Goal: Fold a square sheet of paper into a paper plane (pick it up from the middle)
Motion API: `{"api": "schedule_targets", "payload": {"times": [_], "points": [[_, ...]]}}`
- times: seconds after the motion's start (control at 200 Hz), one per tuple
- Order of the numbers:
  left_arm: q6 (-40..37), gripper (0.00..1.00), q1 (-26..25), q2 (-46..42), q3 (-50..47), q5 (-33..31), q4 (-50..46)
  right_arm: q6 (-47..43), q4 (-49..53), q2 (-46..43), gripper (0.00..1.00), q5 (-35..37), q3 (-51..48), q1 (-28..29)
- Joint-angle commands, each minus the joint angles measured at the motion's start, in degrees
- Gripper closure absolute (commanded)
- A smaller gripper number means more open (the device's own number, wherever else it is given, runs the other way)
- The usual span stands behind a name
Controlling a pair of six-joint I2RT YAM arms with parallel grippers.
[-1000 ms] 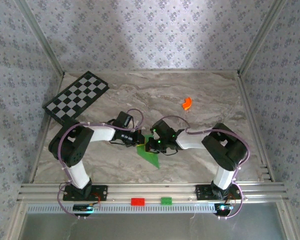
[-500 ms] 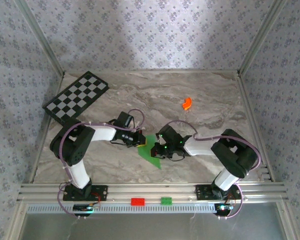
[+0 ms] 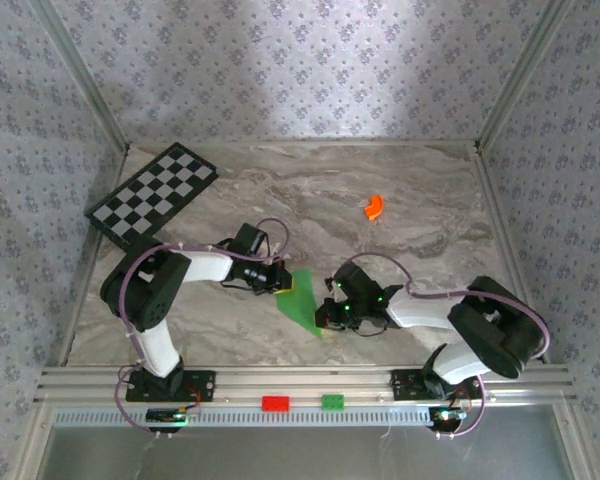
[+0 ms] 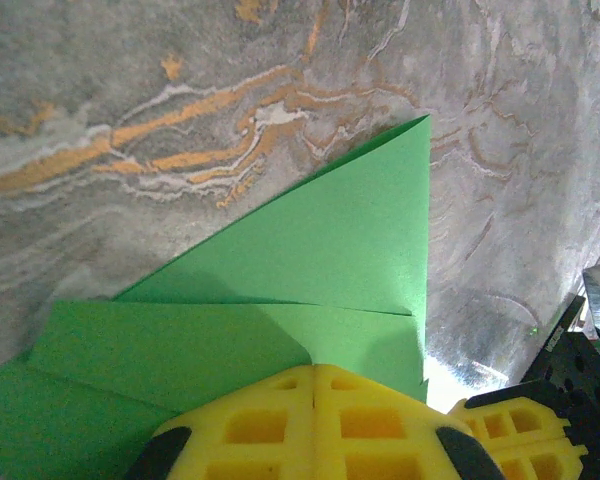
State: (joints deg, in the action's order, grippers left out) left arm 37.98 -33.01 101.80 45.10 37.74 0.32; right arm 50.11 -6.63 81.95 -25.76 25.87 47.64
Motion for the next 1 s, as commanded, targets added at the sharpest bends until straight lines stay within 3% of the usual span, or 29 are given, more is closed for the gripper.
{"api": "schedule_targets", "payload": {"times": [0.0,0.15,0.29,0.46,0.59,0.815,0.995], "points": [[-0.62,1.00,0.47,3.32,-1.77,-7.14,-3.76,0.47,8.08,-3.59,0.97,0.66,-2.00,0.31],[-0.49,1.00,0.49,3.41,-1.71,-6.92,-3.66,2.16,6.43,-7.83,0.96,1.68,0.07,0.15],[-0.33,1.00,0.49,3.23,-1.69,-6.79,-3.83,5.37,-2.63,-4.72,0.94,-0.35,1.61,0.86],[0.21,1.00,0.50,3.58,-1.69,-6.37,-3.31,2.87,2.91,3.21,0.92,-0.59,6.03,3.72],[0.68,1.00,0.50,3.41,-2.23,-6.09,-2.87,4.05,3.52,4.05,0.92,1.32,1.39,4.66],[2.14,1.00,0.58,3.41,-3.33,-5.40,-1.84,8.14,-1.32,-5.66,0.91,-0.23,-9.68,3.75],[5.88,1.00,1.13,2.21,-5.52,-4.39,0.93,8.79,10.14,-20.14,0.88,4.42,-9.84,0.14]]}}
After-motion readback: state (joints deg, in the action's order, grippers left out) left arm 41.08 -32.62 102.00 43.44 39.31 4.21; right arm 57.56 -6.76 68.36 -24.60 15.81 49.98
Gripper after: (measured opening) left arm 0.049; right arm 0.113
